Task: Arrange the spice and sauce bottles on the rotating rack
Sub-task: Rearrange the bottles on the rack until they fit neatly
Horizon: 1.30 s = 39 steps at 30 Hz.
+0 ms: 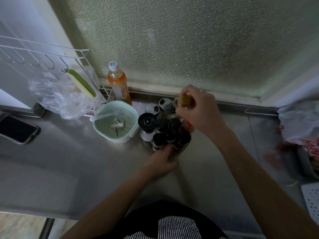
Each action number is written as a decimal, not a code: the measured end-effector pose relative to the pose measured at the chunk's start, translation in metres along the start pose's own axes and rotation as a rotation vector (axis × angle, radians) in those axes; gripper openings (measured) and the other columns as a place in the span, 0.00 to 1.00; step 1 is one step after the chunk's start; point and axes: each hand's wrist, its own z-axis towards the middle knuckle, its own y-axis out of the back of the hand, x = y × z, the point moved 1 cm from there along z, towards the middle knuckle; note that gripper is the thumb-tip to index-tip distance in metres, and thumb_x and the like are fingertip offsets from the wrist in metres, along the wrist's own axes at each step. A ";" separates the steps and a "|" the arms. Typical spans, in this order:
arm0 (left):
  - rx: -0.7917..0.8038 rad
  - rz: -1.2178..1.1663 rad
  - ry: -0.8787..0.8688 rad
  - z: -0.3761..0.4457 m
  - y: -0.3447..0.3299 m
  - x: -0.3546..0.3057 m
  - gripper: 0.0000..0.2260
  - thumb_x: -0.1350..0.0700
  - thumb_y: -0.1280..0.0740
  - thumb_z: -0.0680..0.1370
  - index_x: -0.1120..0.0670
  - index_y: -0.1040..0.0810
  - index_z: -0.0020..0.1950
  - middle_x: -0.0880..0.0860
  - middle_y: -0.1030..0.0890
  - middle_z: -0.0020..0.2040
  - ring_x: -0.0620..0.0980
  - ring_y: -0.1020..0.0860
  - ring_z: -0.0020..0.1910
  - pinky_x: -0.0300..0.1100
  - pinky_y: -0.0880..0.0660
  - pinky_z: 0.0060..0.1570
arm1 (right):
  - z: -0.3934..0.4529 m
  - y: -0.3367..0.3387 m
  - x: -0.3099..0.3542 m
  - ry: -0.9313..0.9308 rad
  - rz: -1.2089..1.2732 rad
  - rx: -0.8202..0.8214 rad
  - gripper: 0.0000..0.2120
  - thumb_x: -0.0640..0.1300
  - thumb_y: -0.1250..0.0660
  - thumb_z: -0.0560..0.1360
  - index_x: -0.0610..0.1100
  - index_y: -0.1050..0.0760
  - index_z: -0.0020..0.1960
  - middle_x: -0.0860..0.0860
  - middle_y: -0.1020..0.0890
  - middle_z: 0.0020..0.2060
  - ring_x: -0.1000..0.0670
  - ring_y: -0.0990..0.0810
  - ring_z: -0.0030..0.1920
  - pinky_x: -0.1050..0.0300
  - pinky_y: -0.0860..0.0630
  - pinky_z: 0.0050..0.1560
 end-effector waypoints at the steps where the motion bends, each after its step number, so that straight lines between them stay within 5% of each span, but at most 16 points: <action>1: -0.014 0.005 0.007 0.001 0.001 0.001 0.33 0.38 0.39 0.66 0.55 0.34 0.65 0.58 0.26 0.62 0.58 0.25 0.58 0.47 0.26 0.56 | -0.010 0.009 0.000 -0.021 0.022 -0.040 0.13 0.47 0.31 0.63 0.44 0.25 0.45 0.48 0.21 0.35 0.49 0.25 0.35 0.58 0.29 0.38; 3: -0.036 0.035 0.000 0.003 0.006 0.004 0.35 0.38 0.39 0.66 0.57 0.36 0.67 0.58 0.32 0.67 0.57 0.29 0.63 0.47 0.28 0.60 | -0.032 0.020 -0.001 -0.064 0.046 -0.060 0.13 0.50 0.34 0.62 0.46 0.25 0.44 0.51 0.24 0.32 0.54 0.28 0.31 0.68 0.32 0.34; 7: 0.016 0.129 -0.043 0.001 0.007 0.004 0.43 0.36 0.45 0.63 0.57 0.42 0.73 0.59 0.40 0.72 0.57 0.34 0.68 0.48 0.33 0.66 | -0.070 0.010 -0.010 -0.101 0.057 0.040 0.10 0.46 0.30 0.64 0.46 0.24 0.45 0.59 0.28 0.30 0.58 0.28 0.31 0.71 0.33 0.30; 10: 0.086 0.231 -0.011 -0.001 0.000 0.003 0.36 0.46 0.36 0.72 0.57 0.45 0.75 0.60 0.44 0.75 0.59 0.38 0.71 0.48 0.37 0.68 | -0.090 -0.013 -0.019 -0.154 0.034 0.135 0.11 0.43 0.28 0.66 0.47 0.25 0.47 0.56 0.27 0.32 0.59 0.31 0.29 0.68 0.35 0.32; 16: 0.119 0.495 -0.040 -0.007 -0.011 0.006 0.23 0.51 0.40 0.76 0.58 0.34 0.69 0.60 0.31 0.69 0.58 0.35 0.69 0.49 0.44 0.71 | -0.106 -0.045 -0.025 -0.190 -0.044 0.200 0.14 0.44 0.30 0.69 0.45 0.25 0.54 0.50 0.26 0.40 0.51 0.29 0.39 0.56 0.31 0.40; 20: -0.076 0.207 -0.053 -0.014 0.004 -0.003 0.16 0.51 0.43 0.71 0.55 0.21 0.51 0.59 0.19 0.51 0.60 0.22 0.52 0.49 0.24 0.50 | -0.109 -0.050 -0.029 -0.235 -0.049 0.143 0.14 0.43 0.31 0.70 0.45 0.26 0.55 0.46 0.21 0.44 0.47 0.25 0.44 0.53 0.27 0.43; 25: -0.448 0.155 0.019 -0.037 0.017 0.013 0.15 0.46 0.40 0.69 0.57 0.25 0.34 0.57 0.21 0.36 0.59 0.23 0.43 0.47 0.25 0.36 | -0.113 -0.056 -0.035 -0.266 -0.036 0.159 0.15 0.44 0.31 0.70 0.45 0.26 0.56 0.45 0.21 0.45 0.45 0.25 0.44 0.52 0.26 0.43; 29: -0.528 -0.021 0.191 -0.027 0.031 0.016 0.17 0.48 0.30 0.67 0.59 0.29 0.46 0.61 0.21 0.44 0.62 0.24 0.47 0.53 0.25 0.44 | -0.112 -0.067 -0.037 -0.248 -0.053 0.137 0.14 0.44 0.32 0.72 0.44 0.26 0.57 0.44 0.20 0.46 0.43 0.23 0.46 0.55 0.29 0.44; 31: -0.497 -0.046 0.173 -0.019 0.034 0.013 0.23 0.43 0.31 0.66 0.57 0.31 0.51 0.60 0.19 0.48 0.61 0.22 0.48 0.55 0.24 0.45 | -0.107 -0.071 -0.035 -0.238 -0.060 0.128 0.15 0.44 0.33 0.74 0.44 0.27 0.59 0.43 0.20 0.48 0.43 0.23 0.49 0.55 0.29 0.46; 35: -0.503 -0.083 0.125 -0.012 0.040 0.004 0.23 0.53 0.27 0.68 0.56 0.30 0.60 0.59 0.21 0.55 0.61 0.23 0.55 0.53 0.24 0.50 | -0.091 -0.078 -0.029 -0.239 -0.039 0.166 0.16 0.44 0.37 0.77 0.45 0.30 0.64 0.43 0.22 0.55 0.45 0.23 0.54 0.54 0.27 0.53; 39: -0.543 -0.162 0.163 -0.015 0.037 0.001 0.24 0.51 0.27 0.69 0.55 0.33 0.59 0.58 0.19 0.53 0.59 0.20 0.49 0.49 0.23 0.44 | -0.075 -0.073 -0.025 -0.256 -0.055 0.233 0.15 0.43 0.36 0.76 0.45 0.30 0.62 0.43 0.22 0.54 0.44 0.23 0.54 0.47 0.25 0.54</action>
